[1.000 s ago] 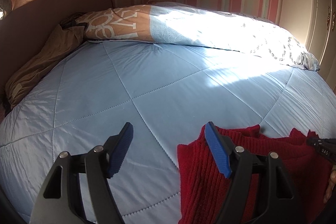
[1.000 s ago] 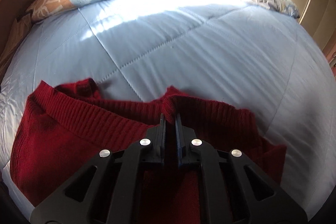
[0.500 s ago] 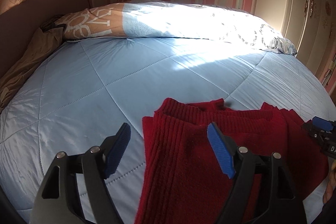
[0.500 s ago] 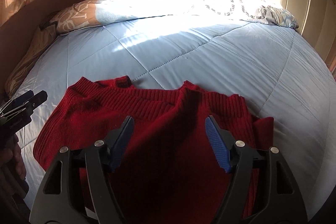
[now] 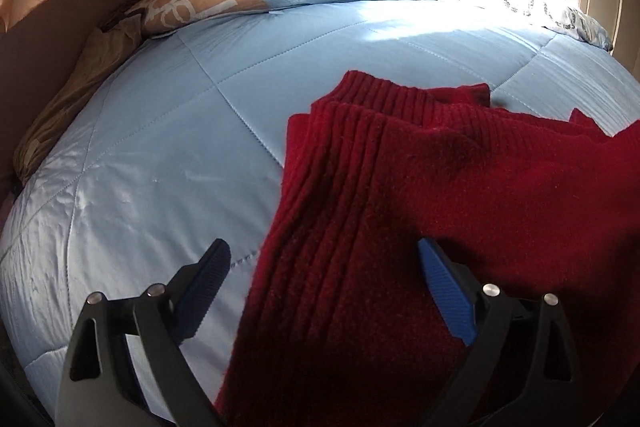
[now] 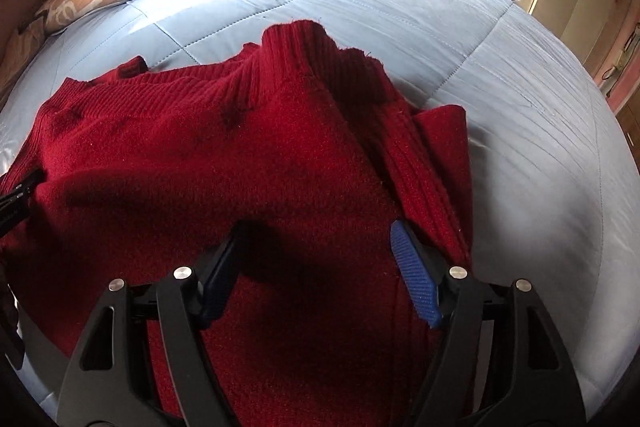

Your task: Fold small clothes

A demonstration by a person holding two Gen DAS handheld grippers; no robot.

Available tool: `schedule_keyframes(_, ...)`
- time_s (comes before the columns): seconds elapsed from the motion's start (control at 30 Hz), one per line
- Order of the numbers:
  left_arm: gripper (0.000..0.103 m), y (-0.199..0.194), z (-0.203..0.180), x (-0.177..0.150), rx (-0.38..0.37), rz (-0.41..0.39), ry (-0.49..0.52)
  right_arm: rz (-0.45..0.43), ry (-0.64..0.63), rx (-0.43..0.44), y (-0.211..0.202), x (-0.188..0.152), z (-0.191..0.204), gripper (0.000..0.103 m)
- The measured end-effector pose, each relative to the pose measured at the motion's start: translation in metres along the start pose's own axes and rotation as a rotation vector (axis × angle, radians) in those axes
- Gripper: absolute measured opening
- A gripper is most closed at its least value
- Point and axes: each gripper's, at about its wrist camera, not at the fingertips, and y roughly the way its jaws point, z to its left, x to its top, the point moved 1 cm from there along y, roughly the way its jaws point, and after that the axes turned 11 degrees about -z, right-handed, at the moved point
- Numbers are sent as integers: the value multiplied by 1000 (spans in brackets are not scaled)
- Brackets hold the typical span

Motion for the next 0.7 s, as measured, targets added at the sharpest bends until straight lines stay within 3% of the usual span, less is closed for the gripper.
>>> schedule_keyframes(0.13,96,-7,0,3,21,-14,13,5,44,0,-3,4,-1,71)
schedule_keyframes(0.3,95,-42,-1,20,-62,-125,-32,-114,83,61,-36,28,2,87)
schedule_keyframes(0.4,95,-54,-17,38,-106,-180,-28,-129,66,80,-37,47,11,87)
schedule_keyframes(0.6,95,-33,-49,58,-128,-120,-41,-65,8,82,-8,63,36,87)
schedule_keyframes(0.7,95,-15,-58,56,-89,-64,-8,-3,-6,65,14,61,40,87)
